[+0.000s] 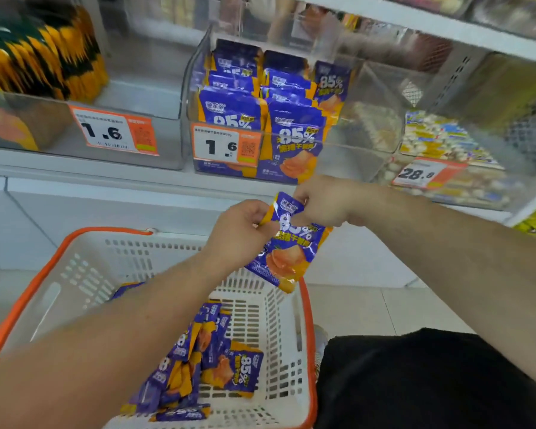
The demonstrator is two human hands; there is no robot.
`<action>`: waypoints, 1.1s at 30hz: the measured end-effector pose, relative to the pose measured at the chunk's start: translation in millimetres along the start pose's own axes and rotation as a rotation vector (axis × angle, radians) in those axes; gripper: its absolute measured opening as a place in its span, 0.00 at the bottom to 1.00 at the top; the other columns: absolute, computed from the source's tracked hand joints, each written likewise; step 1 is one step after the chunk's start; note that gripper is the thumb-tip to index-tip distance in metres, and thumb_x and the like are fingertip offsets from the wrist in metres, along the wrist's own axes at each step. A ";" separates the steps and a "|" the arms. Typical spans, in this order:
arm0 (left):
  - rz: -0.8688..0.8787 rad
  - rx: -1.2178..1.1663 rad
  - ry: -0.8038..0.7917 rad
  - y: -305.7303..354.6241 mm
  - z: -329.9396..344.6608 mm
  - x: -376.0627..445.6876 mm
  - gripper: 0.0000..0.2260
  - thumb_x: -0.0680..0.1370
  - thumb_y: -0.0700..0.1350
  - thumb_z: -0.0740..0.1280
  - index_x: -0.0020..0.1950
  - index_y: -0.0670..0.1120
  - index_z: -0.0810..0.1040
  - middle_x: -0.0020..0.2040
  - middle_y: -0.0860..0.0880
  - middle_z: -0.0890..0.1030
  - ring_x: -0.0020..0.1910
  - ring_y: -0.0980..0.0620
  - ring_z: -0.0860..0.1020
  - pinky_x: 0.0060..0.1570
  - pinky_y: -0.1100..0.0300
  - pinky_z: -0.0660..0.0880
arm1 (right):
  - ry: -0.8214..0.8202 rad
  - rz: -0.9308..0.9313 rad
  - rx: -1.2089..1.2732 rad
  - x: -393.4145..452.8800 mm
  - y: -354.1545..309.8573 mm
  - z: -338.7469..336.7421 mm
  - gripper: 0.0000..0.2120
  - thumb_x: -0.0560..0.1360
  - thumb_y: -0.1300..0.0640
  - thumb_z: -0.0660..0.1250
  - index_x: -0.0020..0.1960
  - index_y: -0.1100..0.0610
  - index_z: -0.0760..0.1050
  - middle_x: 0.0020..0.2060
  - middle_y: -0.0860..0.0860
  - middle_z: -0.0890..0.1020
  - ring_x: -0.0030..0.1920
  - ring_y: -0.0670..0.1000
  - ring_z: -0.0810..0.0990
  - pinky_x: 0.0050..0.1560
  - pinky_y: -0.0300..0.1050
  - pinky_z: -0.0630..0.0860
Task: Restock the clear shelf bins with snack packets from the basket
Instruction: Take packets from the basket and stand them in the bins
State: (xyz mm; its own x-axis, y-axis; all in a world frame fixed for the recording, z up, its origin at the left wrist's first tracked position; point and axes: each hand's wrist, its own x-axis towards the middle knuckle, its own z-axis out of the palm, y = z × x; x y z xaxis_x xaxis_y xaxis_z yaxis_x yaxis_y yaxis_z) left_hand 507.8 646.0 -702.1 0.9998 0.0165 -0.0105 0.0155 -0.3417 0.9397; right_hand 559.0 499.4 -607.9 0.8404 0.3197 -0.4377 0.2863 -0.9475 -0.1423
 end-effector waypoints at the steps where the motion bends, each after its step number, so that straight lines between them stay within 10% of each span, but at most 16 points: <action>1: 0.065 0.149 -0.008 9.1 -0.6 6.1 0.03 0.75 0.46 0.72 0.45 0.53 0.79 0.43 0.54 0.82 0.39 0.57 0.78 0.43 0.60 0.72 | 0.029 0.014 -0.062 -5.6 1.6 -8.8 0.12 0.77 0.50 0.68 0.41 0.58 0.73 0.39 0.56 0.78 0.39 0.56 0.76 0.34 0.44 0.70; 7: 0.585 0.654 0.158 89.1 -6.6 52.0 0.26 0.69 0.49 0.71 0.66 0.48 0.73 0.60 0.47 0.75 0.59 0.45 0.75 0.56 0.48 0.73 | 0.545 0.195 -0.263 -47.9 16.7 -70.9 0.08 0.73 0.53 0.65 0.44 0.57 0.71 0.39 0.55 0.74 0.39 0.58 0.74 0.36 0.44 0.69; 13: 0.575 1.007 0.151 133.9 -9.0 92.5 0.41 0.64 0.53 0.71 0.74 0.48 0.61 0.72 0.45 0.63 0.68 0.42 0.64 0.65 0.46 0.60 | 1.022 0.256 -0.316 -61.9 22.7 -86.4 0.17 0.75 0.51 0.66 0.61 0.56 0.72 0.58 0.58 0.77 0.56 0.65 0.77 0.47 0.51 0.66; 18: 0.311 1.238 -0.059 141.5 -15.2 119.9 0.50 0.62 0.60 0.72 0.78 0.48 0.54 0.78 0.43 0.54 0.77 0.42 0.54 0.73 0.39 0.50 | 1.072 0.253 -0.288 -38.1 38.1 -85.6 0.16 0.77 0.53 0.64 0.63 0.56 0.71 0.61 0.57 0.75 0.56 0.66 0.77 0.48 0.52 0.67; 21: 0.197 1.238 -0.151 141.7 -19.4 128.0 0.53 0.60 0.61 0.75 0.78 0.50 0.51 0.78 0.46 0.57 0.74 0.41 0.62 0.65 0.39 0.65 | 1.127 0.253 -0.312 -33.5 46.5 -80.1 0.14 0.79 0.52 0.62 0.62 0.57 0.72 0.59 0.57 0.75 0.55 0.66 0.76 0.43 0.51 0.61; 27: 0.203 1.215 -0.173 144.0 -17.9 135.5 0.34 0.61 0.60 0.76 0.60 0.48 0.67 0.52 0.49 0.74 0.50 0.44 0.75 0.44 0.49 0.72 | 1.154 0.318 -0.327 -24.0 68.0 -69.7 0.11 0.77 0.53 0.63 0.56 0.58 0.74 0.55 0.59 0.76 0.50 0.68 0.77 0.41 0.51 0.63; 33: 0.175 1.274 -0.195 142.2 -14.4 141.2 0.44 0.60 0.62 0.76 0.70 0.49 0.64 0.69 0.49 0.67 0.63 0.41 0.72 0.46 0.46 0.71 | 0.937 0.297 -0.364 41.2 71.8 -81.7 0.15 0.73 0.54 0.70 0.57 0.59 0.74 0.55 0.61 0.77 0.52 0.66 0.79 0.45 0.52 0.68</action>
State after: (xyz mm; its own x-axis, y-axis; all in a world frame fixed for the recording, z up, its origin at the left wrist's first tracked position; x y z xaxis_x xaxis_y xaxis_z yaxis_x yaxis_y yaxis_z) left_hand 651.1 613.3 -565.0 0.9733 -0.2177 -0.0722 -0.2215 -0.9739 -0.0492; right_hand 651.8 445.0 -563.6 0.8750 0.0981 0.4740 0.0003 -0.9794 0.2021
